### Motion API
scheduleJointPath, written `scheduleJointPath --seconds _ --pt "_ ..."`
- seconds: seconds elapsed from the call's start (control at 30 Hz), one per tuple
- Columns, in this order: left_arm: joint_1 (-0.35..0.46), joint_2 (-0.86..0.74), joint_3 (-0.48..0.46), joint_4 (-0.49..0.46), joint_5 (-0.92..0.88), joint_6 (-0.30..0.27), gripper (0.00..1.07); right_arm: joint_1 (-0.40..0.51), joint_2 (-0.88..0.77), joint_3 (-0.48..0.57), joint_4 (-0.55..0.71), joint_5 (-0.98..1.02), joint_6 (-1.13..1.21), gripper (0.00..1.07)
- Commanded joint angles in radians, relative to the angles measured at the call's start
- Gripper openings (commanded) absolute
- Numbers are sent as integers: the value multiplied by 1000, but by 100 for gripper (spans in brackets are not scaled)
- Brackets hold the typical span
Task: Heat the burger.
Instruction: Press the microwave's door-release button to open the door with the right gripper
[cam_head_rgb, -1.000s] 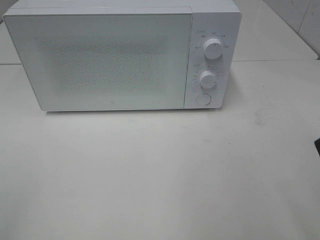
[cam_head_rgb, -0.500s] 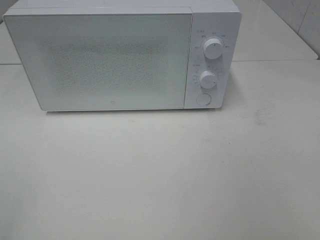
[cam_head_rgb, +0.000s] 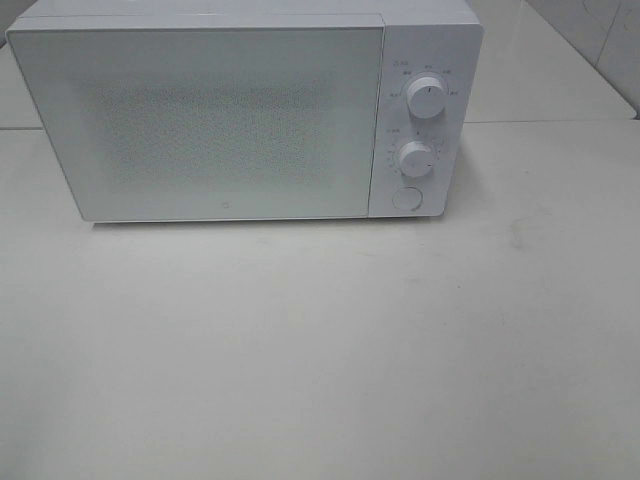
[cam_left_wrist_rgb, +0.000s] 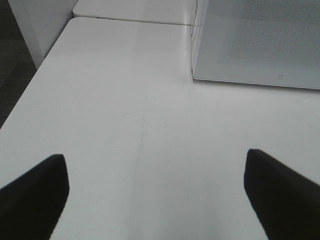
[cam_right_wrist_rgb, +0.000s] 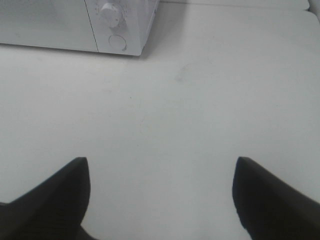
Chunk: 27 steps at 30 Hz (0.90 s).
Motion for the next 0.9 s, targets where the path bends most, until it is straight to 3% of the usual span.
scheduleJointPath --seconds 0.03,0.57,0.9 --pt "-4 -20 4 -3 -2 0 87 -8 -32 2 0 0 -9 76" --pt "-4 -19 4 -3 -2 0 87 -8 -28 -8 0 -11 -11 76" --pt "-4 -19 4 -3 -2 0 87 -8 137 -41 7 -162 -11 76"
